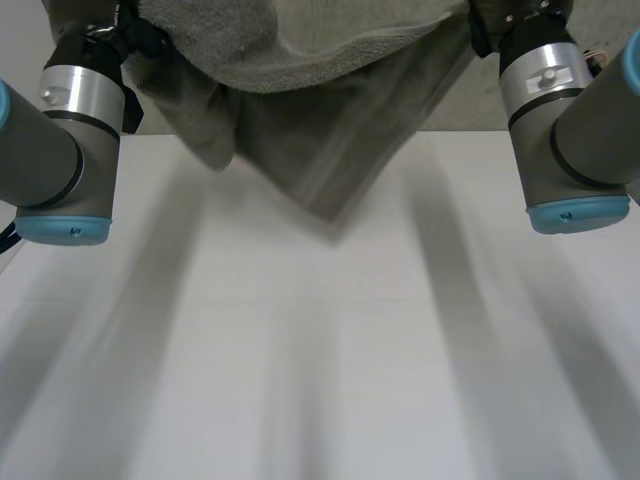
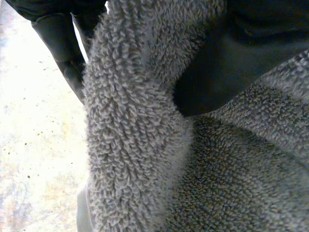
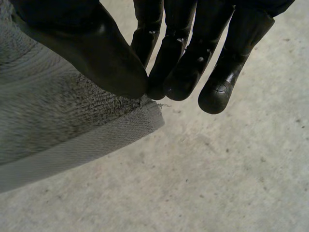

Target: Fold the towel.

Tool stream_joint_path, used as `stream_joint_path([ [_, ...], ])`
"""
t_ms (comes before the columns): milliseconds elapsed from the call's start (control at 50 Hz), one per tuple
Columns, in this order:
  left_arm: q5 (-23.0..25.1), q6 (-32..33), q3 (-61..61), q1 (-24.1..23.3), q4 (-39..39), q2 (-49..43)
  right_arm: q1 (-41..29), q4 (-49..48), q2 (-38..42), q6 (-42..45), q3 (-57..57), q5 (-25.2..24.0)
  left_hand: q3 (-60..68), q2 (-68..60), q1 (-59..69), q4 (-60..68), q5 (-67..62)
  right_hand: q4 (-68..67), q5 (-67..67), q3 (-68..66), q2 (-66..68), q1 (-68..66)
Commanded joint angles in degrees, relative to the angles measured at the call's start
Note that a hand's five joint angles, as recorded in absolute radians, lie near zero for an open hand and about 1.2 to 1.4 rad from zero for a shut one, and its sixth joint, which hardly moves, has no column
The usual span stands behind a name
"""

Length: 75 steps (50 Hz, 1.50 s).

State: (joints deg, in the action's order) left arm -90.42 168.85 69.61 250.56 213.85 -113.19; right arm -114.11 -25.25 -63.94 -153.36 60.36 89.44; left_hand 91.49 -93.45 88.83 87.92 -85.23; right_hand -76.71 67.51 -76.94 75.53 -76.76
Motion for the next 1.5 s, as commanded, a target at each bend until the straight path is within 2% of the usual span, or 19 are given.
stream_joint_path([
  [20,-0.63,-4.14,15.09,-0.33,-0.45,1.83,-0.5,5.72,-2.42,0.34,11.16,-2.07,-11.49,13.45,-8.83,-7.92,15.23,-3.29,2.49,-3.06,4.47,-3.24],
  [200,-0.72,1.4,27.6,-0.6,-6.78,1.3,-0.32,18.92,-0.49,0.69,17.42,-4.72,-11.49,13.45,-8.83,-7.92,15.23,-3.29,2.49,-3.06,4.47,-3.24],
  [240,-0.81,4.81,30.31,-2.08,-10.63,0.95,-0.23,23.65,1.96,0.95,18.99,-5.07,-11.49,13.45,-8.83,-7.92,15.23,-3.29,2.49,-3.06,4.47,-3.24],
  [300,-0.89,6.49,31.2,-3.23,-12.85,0.86,-0.23,25.07,2.77,0.96,19.7,-5.16,-11.49,13.45,-8.83,-7.92,15.23,-3.29,2.49,-3.06,4.47,-3.24],
  [360,-1.6,8.78,32.08,-5.43,-17.42,0.86,0.03,25.95,3.38,0.96,20.94,-5.16,-19.37,21.33,-16.71,-15.8,23.12,-3.29,2.49,-3.06,4.47,-3.24],
  [420,-3.0,10.01,33.75,-6.48,-22.15,1.74,0.38,25.87,3.38,1.04,22.43,-5.24,-38.8,40.76,-36.14,-35.23,42.54,-3.29,2.49,-3.06,4.47,-3.24],
  [480,-3.62,10.01,34.19,-6.66,-22.87,2.18,0.47,25.87,3.29,0.96,22.78,-5.24,-43.26,45.22,-40.6,-39.69,47.0,-3.29,2.49,-3.06,4.47,-3.24],
  [520,-4.23,10.62,34.89,-7.8,-24.09,4.89,0.47,25.78,3.29,1.04,23.39,-5.24,-53.62,55.58,-50.96,-50.05,57.36,-3.29,2.49,-3.06,4.47,-3.24],
  [540,-4.23,10.63,34.9,-7.8,-24.1,4.91,0.47,25.78,3.29,1.04,23.4,-5.24,-53.69,55.64,-51.03,-50.12,57.43,-3.29,2.49,-3.06,4.47,-3.24],
  [580,-4.15,13.07,35.68,-8.85,-24.54,8.49,0.47,25.6,3.38,1.04,24.01,-5.24,-68.44,70.39,-65.77,-64.87,72.18,-3.29,2.49,-3.06,4.47,-3.24],
  [680,-3.88,17.91,35.51,-10.17,-24.28,13.16,0.64,25.08,3.47,1.04,24.45,-5.24,-75.04,76.99,-72.37,-71.47,78.78,-3.29,2.49,-3.06,4.47,-3.24],
  [780,-2.83,21.17,32.96,-10.26,-23.83,13.78,0.73,24.46,3.47,1.04,24.63,-5.24,-75.39,77.34,-72.73,-71.82,79.13,-3.29,2.49,-3.06,4.47,-3.24],
  [820,0.4,22.48,29.03,-10.26,-24.01,12.82,0.73,24.46,3.47,1.04,24.71,-5.33,-74.72,76.67,-72.06,-71.15,78.46,-3.29,2.49,-3.06,4.47,-3.24],
  [840,0.42,22.49,29.01,-10.26,-24.01,12.82,0.73,24.46,3.47,1.04,24.71,-5.33,-74.72,76.67,-72.05,-71.15,78.46,-3.29,2.49,-3.06,4.47,-3.24],
  [880,4.01,24.06,25.07,-9.83,-24.36,9.06,0.73,24.46,3.47,1.04,24.98,-5.33,-73.38,75.33,-70.72,-69.81,77.12,-3.29,2.49,-3.06,4.47,-3.24],
  [960,6.22,25.91,20.59,-9.65,-24.53,5.1,0.73,24.46,3.47,1.04,25.24,-5.33,-72.03,73.98,-69.37,-68.46,75.77,-3.29,2.49,-3.06,4.47,-3.24],
  [1200,6.49,33.38,7.92,-9.39,-37.45,-6.42,0.65,24.46,3.56,3.85,26.12,-5.33,-66.82,68.77,-64.15,-63.25,70.56,-3.29,2.49,-3.06,4.47,-3.24],
  [1380,6.31,38.49,4.66,-8.95,-38.95,-10.74,0.65,24.46,3.64,4.38,26.21,-5.33,-64.96,66.92,-62.3,-61.39,68.7,-3.29,2.49,-3.06,4.47,-3.24],
  [1500,6.23,43.06,2.46,-8.86,-39.74,-14.69,0.65,24.46,4.26,4.47,26.03,-5.6,-55.71,57.66,-53.04,-52.14,59.45,-3.29,2.49,-3.06,4.47,-3.24],
])
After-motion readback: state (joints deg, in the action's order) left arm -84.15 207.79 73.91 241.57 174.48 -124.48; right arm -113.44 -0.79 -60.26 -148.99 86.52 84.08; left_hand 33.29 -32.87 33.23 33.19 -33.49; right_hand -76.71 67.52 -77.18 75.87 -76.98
